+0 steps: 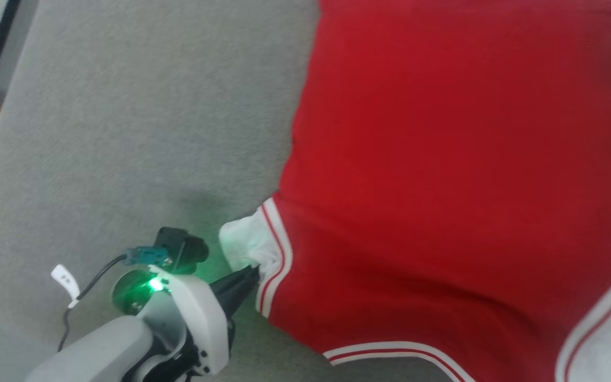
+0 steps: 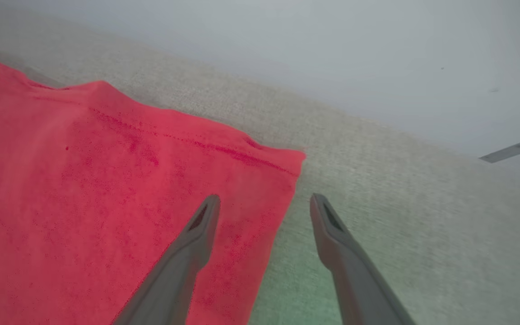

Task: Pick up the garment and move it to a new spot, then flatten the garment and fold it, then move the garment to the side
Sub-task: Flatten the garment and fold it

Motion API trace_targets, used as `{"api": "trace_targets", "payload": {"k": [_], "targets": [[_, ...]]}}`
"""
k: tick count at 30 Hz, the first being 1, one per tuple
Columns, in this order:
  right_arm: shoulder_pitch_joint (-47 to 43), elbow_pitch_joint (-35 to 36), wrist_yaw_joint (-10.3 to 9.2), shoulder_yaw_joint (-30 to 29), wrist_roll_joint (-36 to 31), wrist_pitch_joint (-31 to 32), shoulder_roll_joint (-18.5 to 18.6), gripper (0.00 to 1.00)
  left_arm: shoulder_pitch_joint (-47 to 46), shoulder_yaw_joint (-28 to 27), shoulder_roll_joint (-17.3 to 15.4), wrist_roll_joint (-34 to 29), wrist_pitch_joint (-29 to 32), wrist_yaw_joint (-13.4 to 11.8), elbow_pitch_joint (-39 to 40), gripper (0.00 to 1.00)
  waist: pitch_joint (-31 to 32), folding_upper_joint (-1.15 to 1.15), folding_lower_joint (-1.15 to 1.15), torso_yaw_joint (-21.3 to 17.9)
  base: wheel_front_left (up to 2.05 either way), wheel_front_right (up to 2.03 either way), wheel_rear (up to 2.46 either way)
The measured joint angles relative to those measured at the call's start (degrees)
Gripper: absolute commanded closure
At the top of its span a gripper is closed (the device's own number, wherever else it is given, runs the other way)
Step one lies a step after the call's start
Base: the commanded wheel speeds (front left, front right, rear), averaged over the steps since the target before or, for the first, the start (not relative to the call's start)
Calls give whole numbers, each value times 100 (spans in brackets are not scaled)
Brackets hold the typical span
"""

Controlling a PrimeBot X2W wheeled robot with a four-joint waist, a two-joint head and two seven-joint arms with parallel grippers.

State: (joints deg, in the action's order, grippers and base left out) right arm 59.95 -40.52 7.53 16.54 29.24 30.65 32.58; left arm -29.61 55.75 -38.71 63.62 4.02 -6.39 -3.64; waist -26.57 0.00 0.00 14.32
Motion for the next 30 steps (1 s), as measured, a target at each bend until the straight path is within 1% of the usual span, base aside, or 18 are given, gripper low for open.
{"api": "trace_targets", "payload": {"k": [3,6,9,11,14,17,20,22,25,30], "targets": [[313,-635,0,-125,-189,326,-70,0,-112,34,151,-23,-15,122,-101,100,-120,0,0,187,0,0,0],[583,-1248,0,-305,-298,809,-147,0,-179,56,283,-26,-44,223,-208,100,-216,0,0,344,0,0,0],[858,-1674,-4,-439,-319,1279,-237,0,-222,69,365,-26,-73,293,-300,100,-277,0,0,436,0,0,0],[955,-1744,-14,-394,-305,1507,-282,100,-227,68,389,-23,-94,336,-364,100,-294,0,0,455,0,0,0],[961,-1716,-19,-313,-235,1641,-307,100,-228,56,414,-13,-134,364,-432,100,-288,0,0,428,0,0,0],[919,-1568,-3,-120,-189,1633,-314,100,-227,48,370,-4,-163,413,-468,100,-255,0,0,350,0,0,0],[796,-1311,-4,35,109,1766,-327,100,-205,18,277,44,-157,409,-492,100,-196,0,0,225,0,0,0],[664,-1053,-4,193,322,1919,-325,100,-176,-26,197,65,-154,378,-483,100,-148,0,0,112,0,0,0],[353,-486,-4,449,691,2022,-316,100,-111,-89,36,93,-152,260,-415,100,-66,0,0,-97,0,0,0],[-311,601,-1,886,1227,2019,-163,100,-87,-199,-354,87,-130,126,-275,100,89,0,0,-543,0,0,0]]}}
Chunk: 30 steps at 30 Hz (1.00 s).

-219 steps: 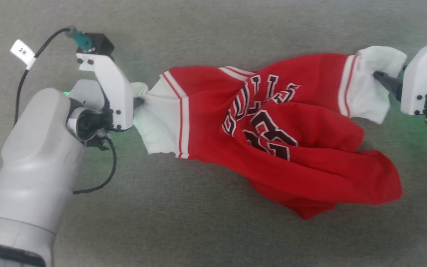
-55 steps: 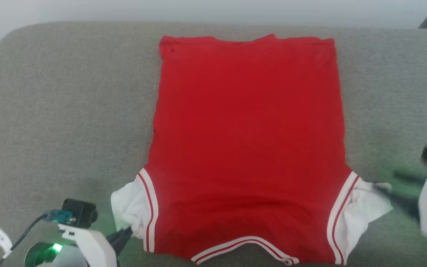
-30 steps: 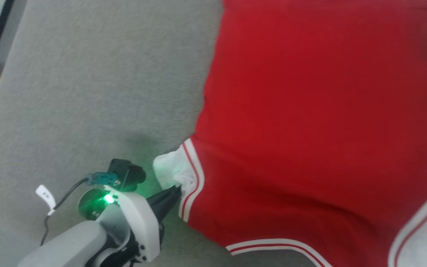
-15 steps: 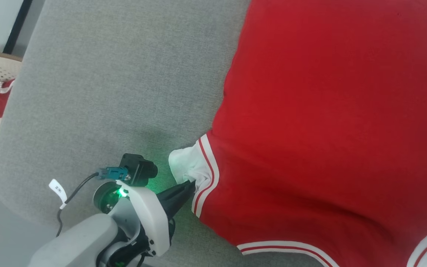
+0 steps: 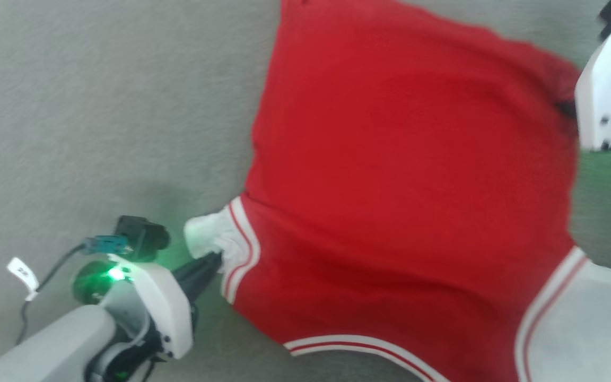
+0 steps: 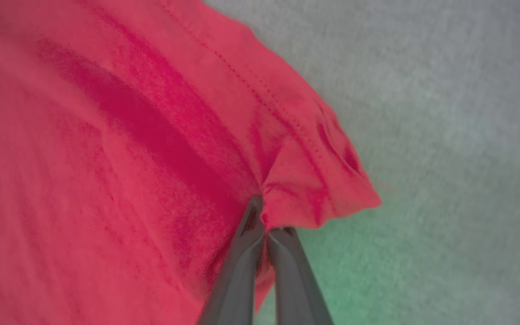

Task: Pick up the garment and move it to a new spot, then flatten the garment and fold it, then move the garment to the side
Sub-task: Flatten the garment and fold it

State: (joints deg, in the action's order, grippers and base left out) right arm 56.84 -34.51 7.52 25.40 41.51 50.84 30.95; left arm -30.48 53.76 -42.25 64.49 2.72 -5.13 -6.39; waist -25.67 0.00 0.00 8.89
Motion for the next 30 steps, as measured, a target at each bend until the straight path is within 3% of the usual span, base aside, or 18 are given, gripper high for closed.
{"api": "trace_targets", "payload": {"k": [6,13,19,25,27,28,30], "targets": [[-1032,1155,0,179,588,19,277,100,98,-116,-346,55,51,-180,112,100,255,0,0,-543,0,0,0],[-2437,2361,0,-13,896,68,548,100,210,-180,-620,110,120,-308,189,100,544,0,0,-1093,0,0,0],[-3693,3063,-1,-399,839,63,490,100,323,-210,-758,211,119,-324,236,100,742,0,0,-1418,0,0,0],[-4341,3177,0,-828,522,-299,49,100,335,-222,-797,242,118,-327,246,100,759,0,0,-1547,0,0,0],[-4374,3177,0,-858,470,-416,-21,45,334,-222,-797,242,120,-324,238,100,753,0,0,-1549,0,0,0],[-4383,3188,-1,-861,407,-548,-70,0,331,-221,-795,241,122,-320,232,100,749,0,0,-1546,0,0,0],[-4398,3195,1,-857,322,-688,-112,0,322,-221,-779,241,124,-312,210,100,747,0,0,-1531,0,0,0]]}}
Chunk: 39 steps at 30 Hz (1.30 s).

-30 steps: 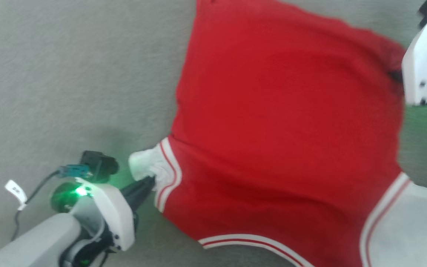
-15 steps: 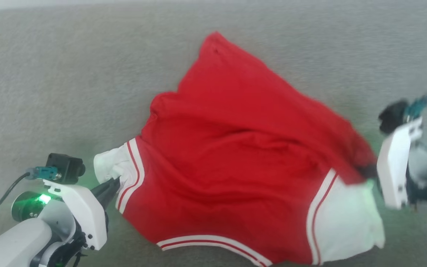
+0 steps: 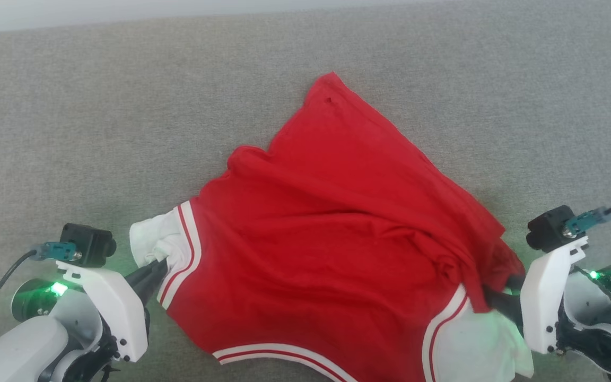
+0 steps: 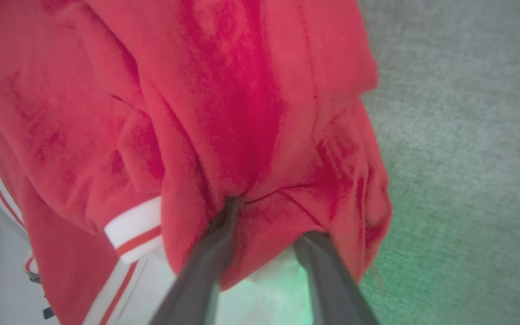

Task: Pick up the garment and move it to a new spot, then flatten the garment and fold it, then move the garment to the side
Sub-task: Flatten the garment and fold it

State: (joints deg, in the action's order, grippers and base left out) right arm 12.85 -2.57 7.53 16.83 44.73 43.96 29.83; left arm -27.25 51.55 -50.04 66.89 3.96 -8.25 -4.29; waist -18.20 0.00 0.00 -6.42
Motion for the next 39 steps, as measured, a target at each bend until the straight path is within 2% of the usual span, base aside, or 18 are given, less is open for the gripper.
{"api": "trace_targets", "payload": {"k": [6,12,19,22,31,39], "targets": [[-93,257,-2,-307,-14,-343,-41,0,-9,35,75,-10,-3,43,-60,100,52,0,0,86,0,0,0],[-62,970,-2,-649,-60,-448,42,0,-6,93,172,-35,-12,52,-38,100,99,0,0,245,0,0,0],[620,1217,-2,-454,-282,-525,172,0,-54,180,348,-103,-31,98,-30,100,83,0,0,537,0,0,0],[1139,959,-2,-169,-315,-644,212,0,-140,218,458,-212,-27,137,-63,100,44,0,0,704,0,0,0],[3081,-839,-2,850,-285,-884,547,0,-592,437,1103,-404,19,416,-388,100,-228,0,0,1504,0,0,0],[4229,-2297,-2,1818,2,-754,655,0,-862,561,1599,-539,-48,713,-792,100,-499,0,0,2186,0,0,0]]}}
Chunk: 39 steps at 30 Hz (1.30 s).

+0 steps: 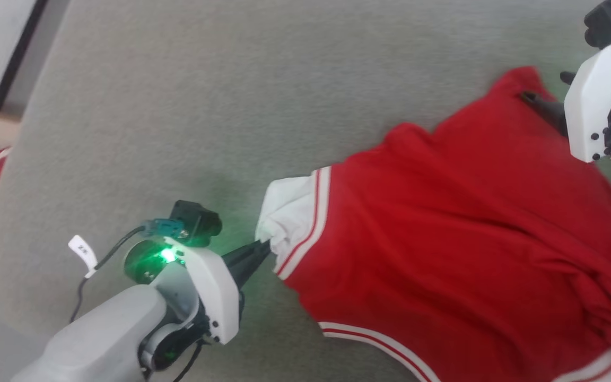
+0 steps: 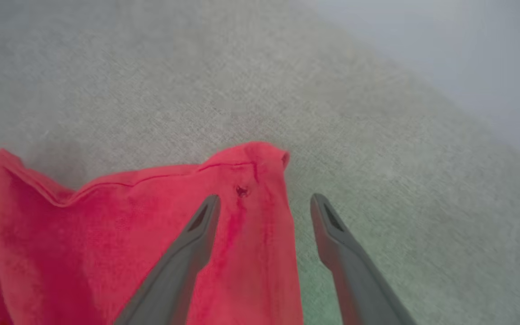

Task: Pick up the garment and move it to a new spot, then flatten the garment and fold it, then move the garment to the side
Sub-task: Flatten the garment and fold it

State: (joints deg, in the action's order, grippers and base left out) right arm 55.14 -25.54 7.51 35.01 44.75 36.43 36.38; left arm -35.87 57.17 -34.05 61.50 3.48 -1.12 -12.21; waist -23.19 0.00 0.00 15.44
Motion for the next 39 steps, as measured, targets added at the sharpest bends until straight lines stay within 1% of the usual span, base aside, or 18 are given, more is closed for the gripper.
{"api": "trace_targets", "payload": {"k": [4,5,9,10,11,12,15,17,19,22,24,29,34,39], "targets": [[252,-556,-1,538,166,300,1,0,-100,27,189,-10,-64,126,-172,100,-142,0,0,239,0,0,0],[310,-672,-2,598,275,375,-1,0,-120,33,225,-15,-68,152,-215,100,-171,0,0,282,0,0,0],[556,-860,-4,994,627,717,41,0,-190,52,332,-22,-108,248,-368,100,-262,-1,0,383,0,0,0],[624,-865,-10,1096,695,788,57,8,-198,51,345,-22,-122,278,-408,100,-268,-1,0,386,0,0,0],[665,-862,-23,1173,783,843,70,76,-201,51,352,-22,-134,292,-437,100,-268,-1,0,380,0,0,0],[709,-875,-22,1239,875,883,82,100,-207,47,356,-21,-137,312,-467,100,-263,-1,0,368,0,0,0],[805,-895,-1,1454,1016,918,71,100,-229,34,336,-4,-136,349,-541,100,-229,-1,0,302,0,0,0],[851,-936,-2,1551,1073,799,16,100,-260,15,282,-2,-119,349,-581,100,-184,-1,0,239,0,0,0],[891,-931,-2,1662,1141,678,-5,100,-339,-35,158,7,-56,338,-606,100,-131,0,0,160,0,0,0],[964,-887,-1,1771,1272,432,-31,100,-451,-164,-37,69,60,243,-624,100,-30,0,0,20,0,0,0],[1038,-820,-1,1814,1348,245,-31,100,-530,-265,-190,198,189,130,-621,100,49,0,0,-90,0,0,0],[1216,-600,-1,1900,1514,-140,62,100,-947,-465,-657,263,610,-13,-375,100,296,0,0,-390,0,0,0],[1322,-360,-1,1953,1650,-445,256,100,-1479,-589,-1188,196,1150,-64,-13,100,569,0,0,-729,0,0,0],[1444,-194,0,1905,1767,-667,476,100,-2029,-721,-1528,177,1669,-88,213,100,875,0,0,-1031,0,0,0]]}}
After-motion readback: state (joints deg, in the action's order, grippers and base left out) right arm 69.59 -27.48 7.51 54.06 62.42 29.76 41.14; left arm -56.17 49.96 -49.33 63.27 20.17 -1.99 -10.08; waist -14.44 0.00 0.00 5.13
